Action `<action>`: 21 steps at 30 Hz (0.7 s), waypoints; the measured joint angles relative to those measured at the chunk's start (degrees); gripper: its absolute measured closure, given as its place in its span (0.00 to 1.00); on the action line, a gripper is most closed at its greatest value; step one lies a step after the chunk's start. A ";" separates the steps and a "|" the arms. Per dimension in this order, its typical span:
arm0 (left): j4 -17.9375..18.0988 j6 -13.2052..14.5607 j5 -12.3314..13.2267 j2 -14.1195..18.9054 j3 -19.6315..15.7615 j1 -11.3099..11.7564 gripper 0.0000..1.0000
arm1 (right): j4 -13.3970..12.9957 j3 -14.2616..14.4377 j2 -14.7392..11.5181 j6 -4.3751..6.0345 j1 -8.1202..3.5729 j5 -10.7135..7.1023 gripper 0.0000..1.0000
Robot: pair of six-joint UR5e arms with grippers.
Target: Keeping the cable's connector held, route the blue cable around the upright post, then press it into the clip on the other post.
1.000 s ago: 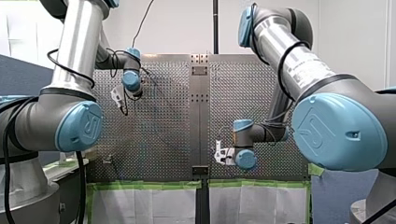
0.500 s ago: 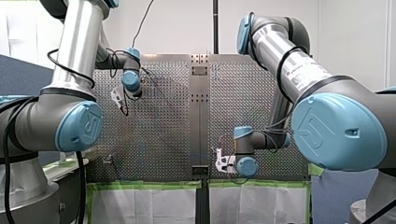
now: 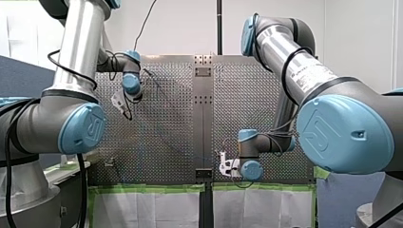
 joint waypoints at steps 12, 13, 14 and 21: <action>1.77 -6.95 -0.97 0.20 -1.53 1.01 0.00 | -0.05 -0.01 0.00 0.00 0.00 -0.09 1.00; 1.77 -7.45 -1.06 0.24 -1.54 1.07 0.00 | -0.06 -0.01 0.00 0.00 0.00 -0.09 1.00; 1.77 -7.97 -1.12 0.30 -1.54 1.11 0.00 | -0.06 -0.01 0.00 0.00 0.00 -0.09 1.00; 1.68 -11.77 -1.14 1.78 -1.57 1.17 0.00 | -0.07 0.00 0.00 0.00 0.00 -0.09 1.00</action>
